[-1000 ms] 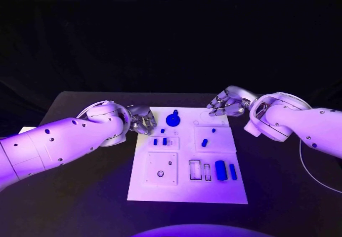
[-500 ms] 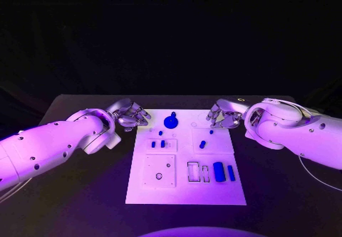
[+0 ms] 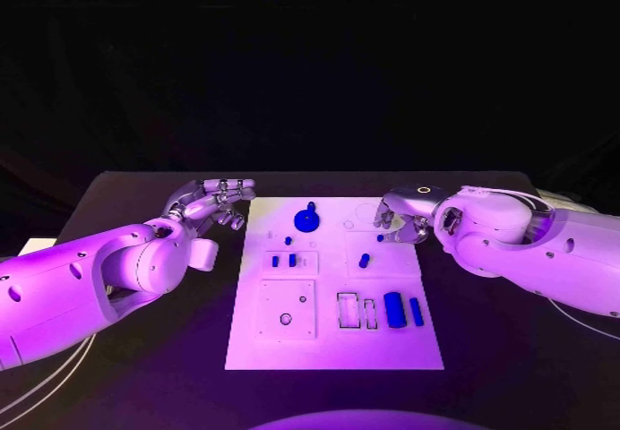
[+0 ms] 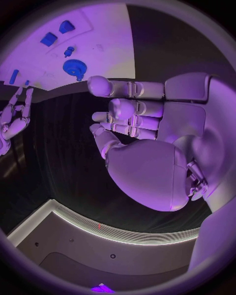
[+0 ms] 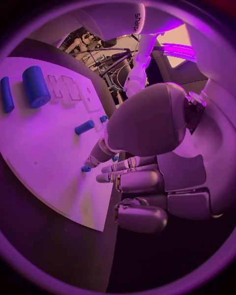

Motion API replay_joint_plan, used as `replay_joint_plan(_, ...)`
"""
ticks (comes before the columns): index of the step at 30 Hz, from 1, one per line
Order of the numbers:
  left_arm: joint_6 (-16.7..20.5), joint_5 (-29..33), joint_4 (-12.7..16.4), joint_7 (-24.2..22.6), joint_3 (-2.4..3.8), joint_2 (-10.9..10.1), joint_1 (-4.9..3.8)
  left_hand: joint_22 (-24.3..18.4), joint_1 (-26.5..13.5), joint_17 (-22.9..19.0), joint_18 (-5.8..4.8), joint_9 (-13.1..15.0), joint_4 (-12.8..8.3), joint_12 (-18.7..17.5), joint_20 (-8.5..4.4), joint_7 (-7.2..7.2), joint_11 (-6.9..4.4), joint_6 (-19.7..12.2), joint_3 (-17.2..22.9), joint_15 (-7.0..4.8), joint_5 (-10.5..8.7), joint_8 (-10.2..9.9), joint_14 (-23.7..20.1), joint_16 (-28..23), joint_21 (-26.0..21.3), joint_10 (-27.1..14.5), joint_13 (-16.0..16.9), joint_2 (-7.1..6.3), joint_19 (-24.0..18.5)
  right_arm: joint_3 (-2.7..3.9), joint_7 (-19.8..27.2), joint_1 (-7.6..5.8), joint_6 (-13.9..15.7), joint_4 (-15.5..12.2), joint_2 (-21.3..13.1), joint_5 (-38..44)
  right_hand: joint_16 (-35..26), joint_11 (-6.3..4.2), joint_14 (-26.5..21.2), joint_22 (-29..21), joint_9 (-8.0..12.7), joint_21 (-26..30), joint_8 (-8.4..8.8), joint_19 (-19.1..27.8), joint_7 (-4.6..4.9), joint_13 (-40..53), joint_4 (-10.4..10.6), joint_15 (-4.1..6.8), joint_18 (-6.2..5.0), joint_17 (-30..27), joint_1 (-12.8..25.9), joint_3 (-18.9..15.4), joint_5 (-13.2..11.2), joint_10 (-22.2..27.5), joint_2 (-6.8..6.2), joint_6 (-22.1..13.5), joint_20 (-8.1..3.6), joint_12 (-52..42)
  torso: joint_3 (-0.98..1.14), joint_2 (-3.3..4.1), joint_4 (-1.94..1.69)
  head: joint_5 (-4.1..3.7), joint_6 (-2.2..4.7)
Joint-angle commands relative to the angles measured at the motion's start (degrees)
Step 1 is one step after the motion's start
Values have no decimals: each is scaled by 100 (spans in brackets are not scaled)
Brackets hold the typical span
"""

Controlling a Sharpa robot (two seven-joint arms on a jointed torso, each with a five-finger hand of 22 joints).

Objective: Assemble the parts on the task board

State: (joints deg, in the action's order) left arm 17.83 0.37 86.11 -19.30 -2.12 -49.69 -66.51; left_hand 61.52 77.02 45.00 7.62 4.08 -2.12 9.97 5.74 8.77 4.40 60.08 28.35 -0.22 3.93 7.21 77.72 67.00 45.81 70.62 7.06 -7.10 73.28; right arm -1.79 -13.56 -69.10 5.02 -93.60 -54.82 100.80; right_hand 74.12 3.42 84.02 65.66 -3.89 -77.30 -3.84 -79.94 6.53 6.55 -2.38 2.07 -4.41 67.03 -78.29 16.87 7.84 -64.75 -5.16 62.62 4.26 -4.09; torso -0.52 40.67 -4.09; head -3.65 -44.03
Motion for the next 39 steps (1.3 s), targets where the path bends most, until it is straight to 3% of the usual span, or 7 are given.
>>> replay_joint_plan(1, 34, 835, 54, -426, 3, -13, 9, -37, -83, -31, 121, -9, 28, 47, -6, 39, 10, -19, -94, 6, 5, -9, -66, -39, -61, -61, 21, 36, -57, 1, -206, 16, -299, -26, 16, 419, -23, -40, 231, -14, 3, 33, 17, 6, -47, -26, 4, 33, -43, -16, 9, 52, -21, 13, -50, 2, -38, 20, 4, 5, 15, 10, -1)
replay_joint_plan(28, -30, 858, 224, -420, 3, -57, 16, -114, -17, -82, 138, -14, 12, 112, 0, 48, 13, -17, -169, 8, 26, -14, -88, -60, -179, -110, 57, 83, -76, 1, 41, 188, -291, 355, 325, 287, -28, -43, 251, -30, -39, 60, -34, -34, -33, -280, 50, -25, -38, -59, 62, 786, -185, -311, -16, 293, -1, -43, 5, 3, 3, 8, -95)
replay_joint_plan(33, -31, 855, 234, -410, 3, -65, 16, -121, -6, -90, 140, -15, 7, 118, 1, 49, 14, -20, -173, 8, 31, -16, -91, -64, -189, -116, 61, 87, -77, 1, 56, 201, -292, 391, 355, 284, 0, -60, 257, -2, -76, 45, -80, -52, -37, -265, -12, -42, -34, -37, -16, 953, -293, -499, 54, 446, 17, -87, 3, 3, -2, 16, -114)
replay_joint_plan(39, -31, 794, 239, -389, 3, -72, 16, -140, 117, -114, 143, -16, -79, 163, -3, 51, 12, -14, -185, 4, 38, -16, -100, -70, -217, -143, 84, 92, -68, 1, 25, 215, -36, 402, 382, 340, 44, -56, 264, 34, -110, 22, -92, -68, -12, -256, -136, -50, -28, 6, -120, 1179, -350, -658, 115, 544, 26, -97, 7, 0, 6, 23, -127)
